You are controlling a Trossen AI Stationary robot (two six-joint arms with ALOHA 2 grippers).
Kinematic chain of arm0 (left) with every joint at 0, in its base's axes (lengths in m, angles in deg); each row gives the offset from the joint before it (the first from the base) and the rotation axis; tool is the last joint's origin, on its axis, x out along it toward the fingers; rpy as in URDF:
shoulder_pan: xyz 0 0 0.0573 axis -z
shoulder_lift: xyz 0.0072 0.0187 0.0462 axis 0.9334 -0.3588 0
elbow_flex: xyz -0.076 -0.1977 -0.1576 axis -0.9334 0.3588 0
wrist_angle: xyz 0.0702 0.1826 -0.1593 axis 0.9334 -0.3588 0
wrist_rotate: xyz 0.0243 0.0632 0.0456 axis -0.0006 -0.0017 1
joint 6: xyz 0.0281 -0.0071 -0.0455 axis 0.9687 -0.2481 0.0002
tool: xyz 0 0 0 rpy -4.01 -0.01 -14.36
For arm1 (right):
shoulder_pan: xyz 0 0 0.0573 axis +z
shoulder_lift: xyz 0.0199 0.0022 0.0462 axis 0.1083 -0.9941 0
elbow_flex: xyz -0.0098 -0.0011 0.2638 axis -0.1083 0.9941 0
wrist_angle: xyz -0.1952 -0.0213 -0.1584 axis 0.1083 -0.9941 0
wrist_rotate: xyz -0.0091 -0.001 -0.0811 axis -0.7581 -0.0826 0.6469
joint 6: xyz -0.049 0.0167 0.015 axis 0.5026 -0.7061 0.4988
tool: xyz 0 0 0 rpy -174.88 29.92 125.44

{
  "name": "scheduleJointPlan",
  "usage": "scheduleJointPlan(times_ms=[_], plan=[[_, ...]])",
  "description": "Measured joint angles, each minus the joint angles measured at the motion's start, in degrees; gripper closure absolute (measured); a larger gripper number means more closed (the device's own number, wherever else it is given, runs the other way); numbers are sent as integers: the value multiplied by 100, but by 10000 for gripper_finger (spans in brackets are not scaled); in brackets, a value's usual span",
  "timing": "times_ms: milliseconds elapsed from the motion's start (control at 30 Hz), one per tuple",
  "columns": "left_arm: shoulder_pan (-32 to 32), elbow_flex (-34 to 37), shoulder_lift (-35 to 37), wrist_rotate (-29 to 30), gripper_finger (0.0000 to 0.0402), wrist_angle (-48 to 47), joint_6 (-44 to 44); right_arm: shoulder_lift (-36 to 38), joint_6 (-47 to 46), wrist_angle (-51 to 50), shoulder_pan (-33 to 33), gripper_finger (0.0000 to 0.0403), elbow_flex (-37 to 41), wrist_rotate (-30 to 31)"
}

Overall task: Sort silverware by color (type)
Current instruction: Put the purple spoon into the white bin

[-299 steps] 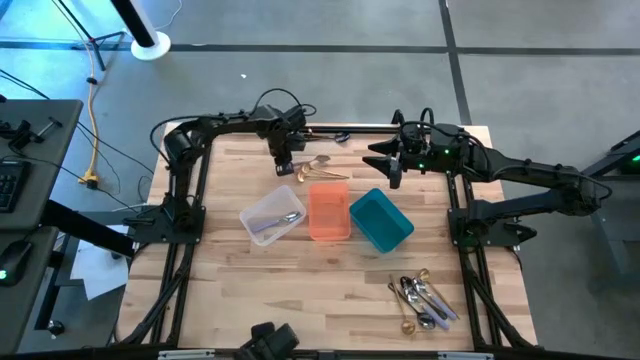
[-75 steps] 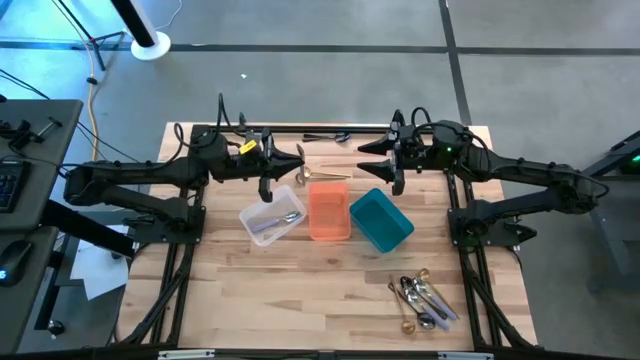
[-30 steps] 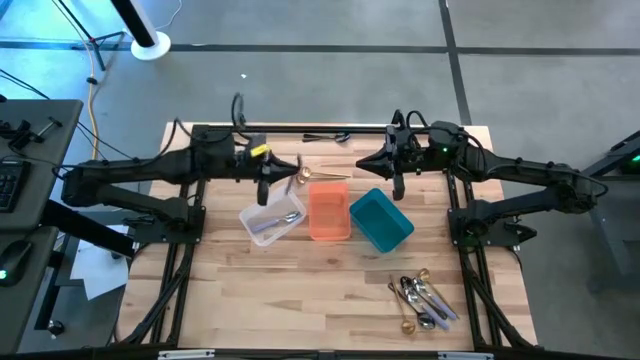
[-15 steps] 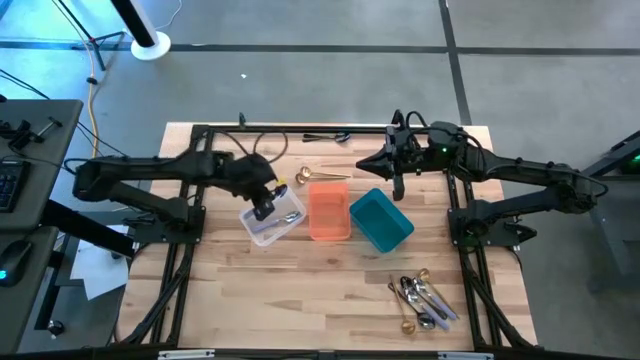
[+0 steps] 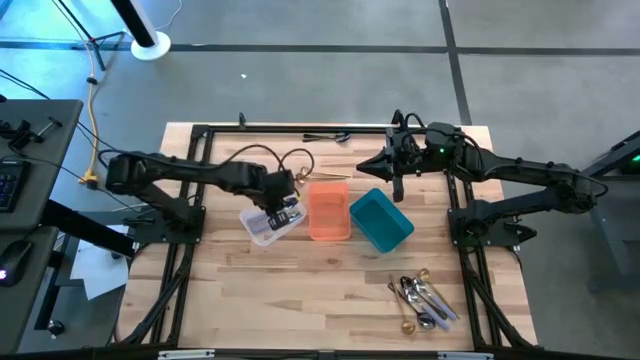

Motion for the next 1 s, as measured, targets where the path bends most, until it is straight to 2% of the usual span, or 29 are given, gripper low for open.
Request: scheduleJointPlan(times_ms=[667, 1000], plan=[[15, 2, -1278, 2, 401, 90, 383, 0, 2, -63, 0, 403, 0, 2], [15, -6, -1411, 42, 395, 146, 506, 0, 2, -83, 0, 403, 0, 4]])
